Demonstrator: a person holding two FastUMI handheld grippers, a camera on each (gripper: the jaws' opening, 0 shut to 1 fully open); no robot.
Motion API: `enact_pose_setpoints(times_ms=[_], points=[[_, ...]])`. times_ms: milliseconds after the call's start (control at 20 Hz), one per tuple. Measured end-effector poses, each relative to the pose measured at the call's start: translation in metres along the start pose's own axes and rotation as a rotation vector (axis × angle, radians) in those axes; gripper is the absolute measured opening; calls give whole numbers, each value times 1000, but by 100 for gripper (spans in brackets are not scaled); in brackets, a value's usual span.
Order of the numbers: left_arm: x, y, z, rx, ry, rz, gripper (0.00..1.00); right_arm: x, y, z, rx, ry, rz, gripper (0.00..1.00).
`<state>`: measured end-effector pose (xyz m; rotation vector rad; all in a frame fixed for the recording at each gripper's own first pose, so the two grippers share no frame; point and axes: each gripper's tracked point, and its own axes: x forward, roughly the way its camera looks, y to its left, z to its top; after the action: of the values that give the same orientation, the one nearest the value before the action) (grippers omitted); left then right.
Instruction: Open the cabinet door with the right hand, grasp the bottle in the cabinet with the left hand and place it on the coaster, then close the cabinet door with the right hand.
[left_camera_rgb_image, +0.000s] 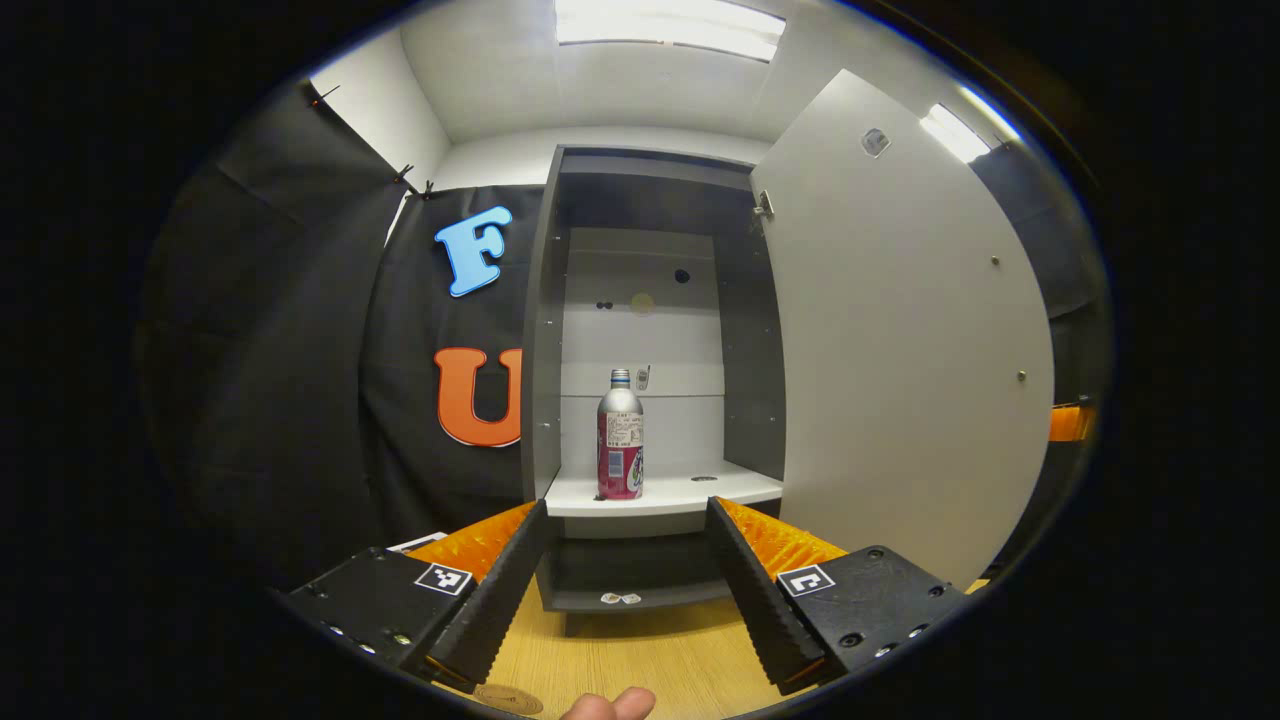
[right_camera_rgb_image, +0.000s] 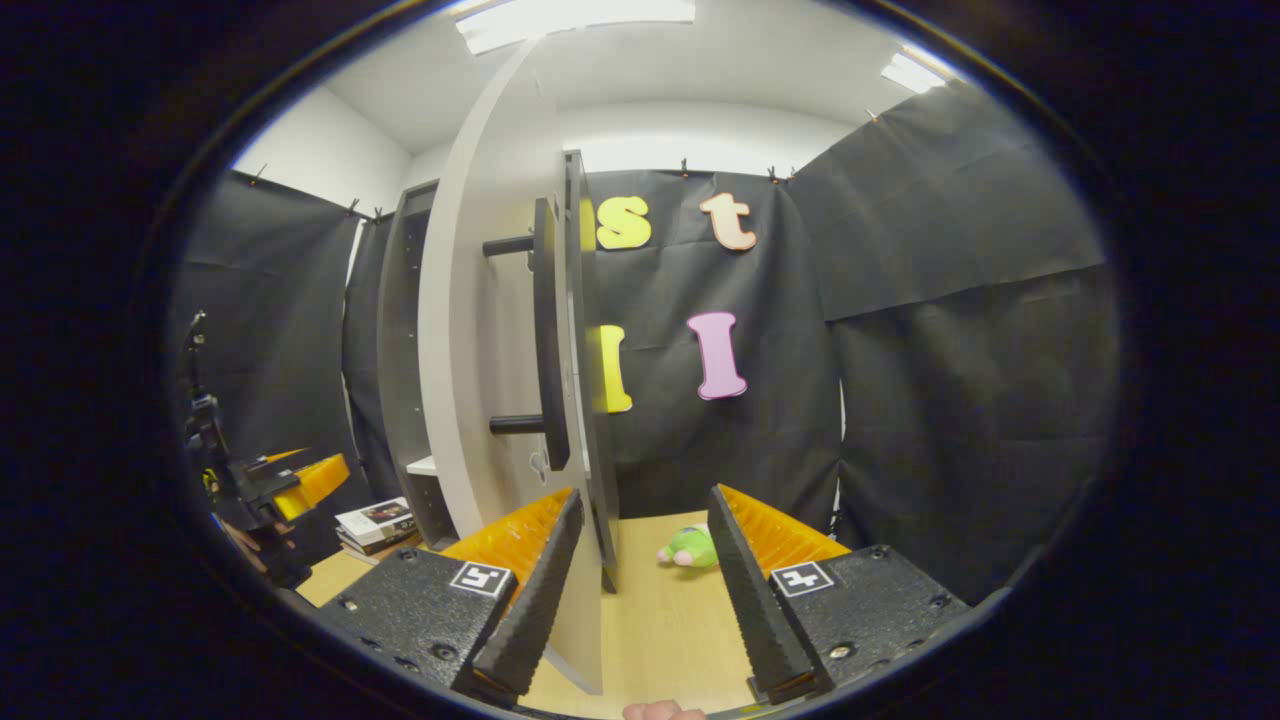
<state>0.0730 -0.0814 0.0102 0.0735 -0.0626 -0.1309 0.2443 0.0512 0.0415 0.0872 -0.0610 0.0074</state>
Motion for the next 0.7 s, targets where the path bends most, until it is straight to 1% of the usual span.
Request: enact_pose_setpoints(times_ms=[200, 350, 500, 700], points=[[65, 1, -1, 17, -23, 4, 95, 2, -2, -2, -10, 10, 5, 80], [110, -2, -4, 57, -31, -8, 95, 1, -2, -4, -26, 26, 0, 80], [148, -3, -11, 46, -15, -18, 95, 8, -2, -6, -35, 41, -8, 80], [189, 9, -14, 37, -21, 17, 96, 15, -1, -5, -46, 51, -19, 81]])
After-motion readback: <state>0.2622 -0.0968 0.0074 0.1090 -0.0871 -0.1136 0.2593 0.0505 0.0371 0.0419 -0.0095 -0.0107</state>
